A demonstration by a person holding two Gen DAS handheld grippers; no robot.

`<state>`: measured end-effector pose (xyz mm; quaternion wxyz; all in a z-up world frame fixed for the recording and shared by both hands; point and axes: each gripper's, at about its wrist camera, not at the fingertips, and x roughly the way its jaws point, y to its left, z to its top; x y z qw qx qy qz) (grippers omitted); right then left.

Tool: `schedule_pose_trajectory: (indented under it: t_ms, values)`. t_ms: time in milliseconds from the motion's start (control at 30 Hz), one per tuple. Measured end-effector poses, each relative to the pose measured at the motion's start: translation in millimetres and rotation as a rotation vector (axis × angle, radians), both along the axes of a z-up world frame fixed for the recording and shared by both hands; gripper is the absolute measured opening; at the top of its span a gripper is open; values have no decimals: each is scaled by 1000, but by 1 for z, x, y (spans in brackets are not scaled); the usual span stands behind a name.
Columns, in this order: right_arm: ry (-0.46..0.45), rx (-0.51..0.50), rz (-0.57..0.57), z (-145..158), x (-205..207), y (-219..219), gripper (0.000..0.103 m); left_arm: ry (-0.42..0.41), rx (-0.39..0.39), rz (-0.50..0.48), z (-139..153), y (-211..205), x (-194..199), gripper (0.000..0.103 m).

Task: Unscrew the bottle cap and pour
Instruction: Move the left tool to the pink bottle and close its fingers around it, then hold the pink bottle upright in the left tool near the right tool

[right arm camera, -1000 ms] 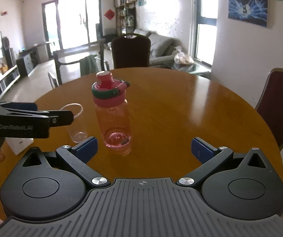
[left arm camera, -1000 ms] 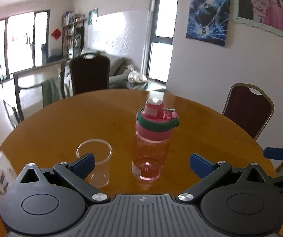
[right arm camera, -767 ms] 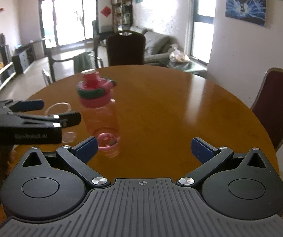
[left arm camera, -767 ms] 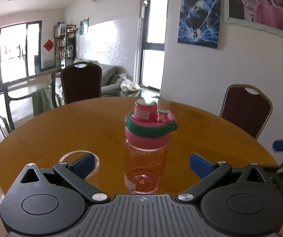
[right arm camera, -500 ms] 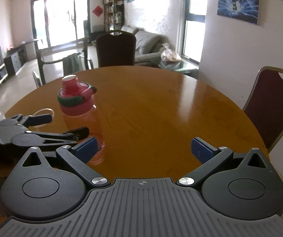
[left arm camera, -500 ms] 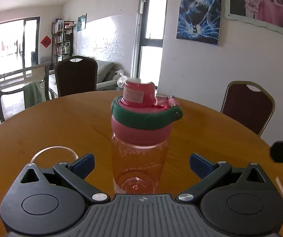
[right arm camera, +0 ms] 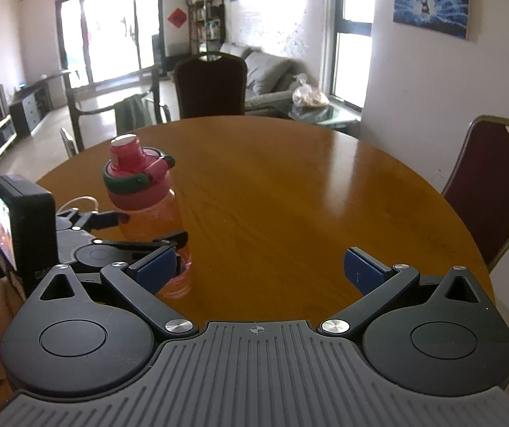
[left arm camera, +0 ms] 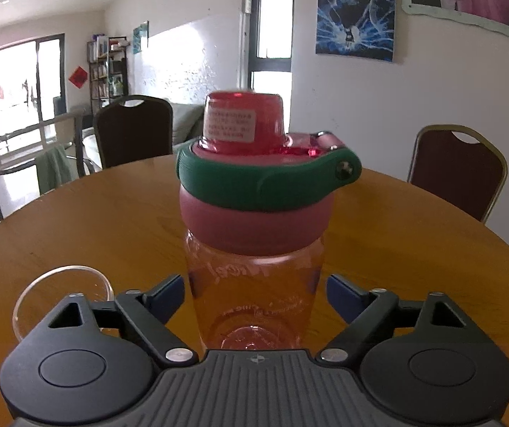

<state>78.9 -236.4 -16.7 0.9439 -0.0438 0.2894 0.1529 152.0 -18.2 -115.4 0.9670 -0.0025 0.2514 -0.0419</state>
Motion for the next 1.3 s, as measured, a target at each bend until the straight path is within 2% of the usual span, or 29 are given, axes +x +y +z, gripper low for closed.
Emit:
schedule_pose_trajectory:
  t_ms: [200, 333, 567, 1300]
  values:
    - [-6, 1, 24, 0, 5, 5, 103, 0, 32, -19, 2, 0, -4, 83]
    - [-15, 2, 42, 2, 7, 9, 103, 3, 58, -30, -2, -8, 4, 77]
    - [-18, 9, 49, 3, 11, 9, 103, 7, 47, -19, -3, -6, 4, 72]
    - [-23, 4, 85, 5, 18, 20, 103, -1, 40, -51, -6, -7, 3, 71]
